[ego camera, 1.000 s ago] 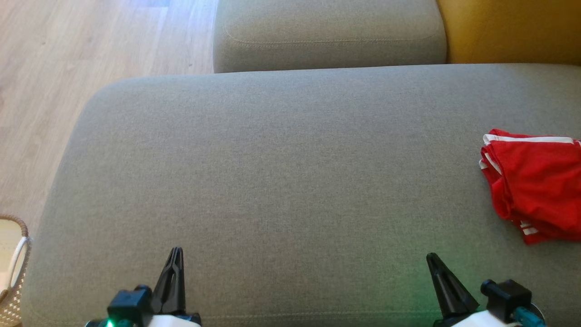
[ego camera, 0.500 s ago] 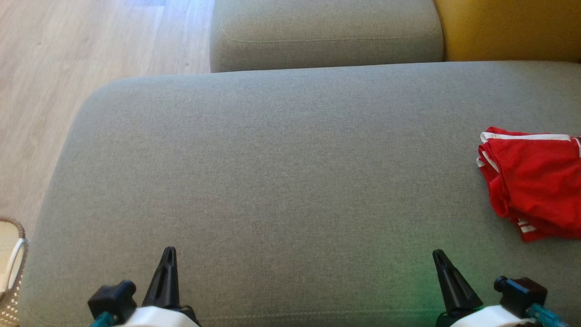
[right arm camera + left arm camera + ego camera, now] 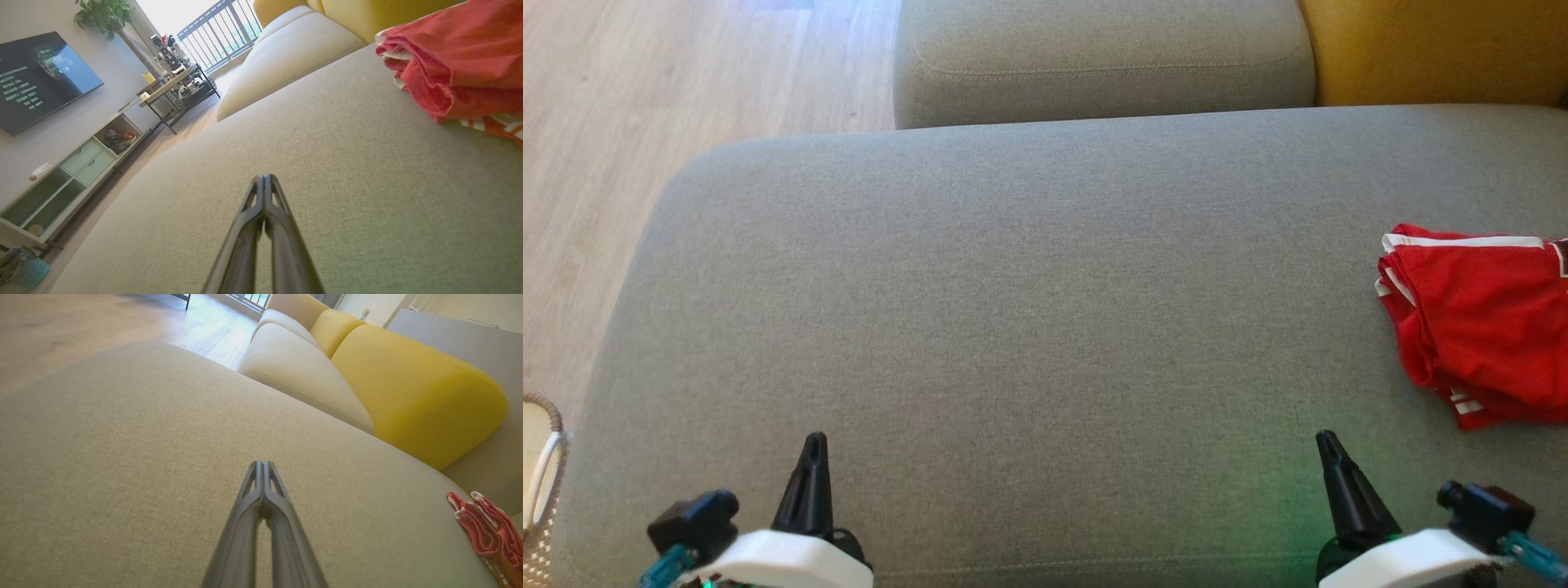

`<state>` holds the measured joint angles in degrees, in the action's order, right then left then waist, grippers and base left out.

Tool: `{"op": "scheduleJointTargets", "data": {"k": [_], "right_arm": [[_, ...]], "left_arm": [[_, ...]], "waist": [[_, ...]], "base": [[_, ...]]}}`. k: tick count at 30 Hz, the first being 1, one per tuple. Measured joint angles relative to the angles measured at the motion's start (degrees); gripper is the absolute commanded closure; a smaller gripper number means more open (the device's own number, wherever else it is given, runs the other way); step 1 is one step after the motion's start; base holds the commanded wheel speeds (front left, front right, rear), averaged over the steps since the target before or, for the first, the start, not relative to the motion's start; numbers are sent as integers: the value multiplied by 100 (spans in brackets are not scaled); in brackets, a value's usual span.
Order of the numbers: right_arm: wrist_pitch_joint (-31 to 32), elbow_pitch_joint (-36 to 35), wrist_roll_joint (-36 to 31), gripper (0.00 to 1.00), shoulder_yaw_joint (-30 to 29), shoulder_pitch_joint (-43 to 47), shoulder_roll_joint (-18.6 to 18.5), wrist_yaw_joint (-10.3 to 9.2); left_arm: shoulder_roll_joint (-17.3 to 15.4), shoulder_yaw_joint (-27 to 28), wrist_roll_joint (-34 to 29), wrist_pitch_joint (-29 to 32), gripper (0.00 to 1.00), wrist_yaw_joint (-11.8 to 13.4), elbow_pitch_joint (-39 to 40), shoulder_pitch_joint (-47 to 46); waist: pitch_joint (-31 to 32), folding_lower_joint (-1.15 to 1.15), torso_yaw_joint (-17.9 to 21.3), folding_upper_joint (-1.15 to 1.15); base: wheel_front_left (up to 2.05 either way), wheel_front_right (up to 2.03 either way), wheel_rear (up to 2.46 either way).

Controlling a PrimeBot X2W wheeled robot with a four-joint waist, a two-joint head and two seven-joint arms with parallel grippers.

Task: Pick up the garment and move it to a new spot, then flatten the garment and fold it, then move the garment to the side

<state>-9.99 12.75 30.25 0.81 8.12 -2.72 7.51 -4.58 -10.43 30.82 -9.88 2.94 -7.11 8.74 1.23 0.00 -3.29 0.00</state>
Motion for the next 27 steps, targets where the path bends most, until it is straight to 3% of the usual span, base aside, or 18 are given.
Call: {"op": "scheduleJointTargets", "data": {"k": [27], "right_arm": [[402, 71, 1879, 100, -143, -344, -36, 0]], "left_arm": [[-3, 309, 1882, 385, 100, -297, -242, -284]], "waist": [[-42, 0, 97, 0]], "base": [[0, 0, 0]]}}
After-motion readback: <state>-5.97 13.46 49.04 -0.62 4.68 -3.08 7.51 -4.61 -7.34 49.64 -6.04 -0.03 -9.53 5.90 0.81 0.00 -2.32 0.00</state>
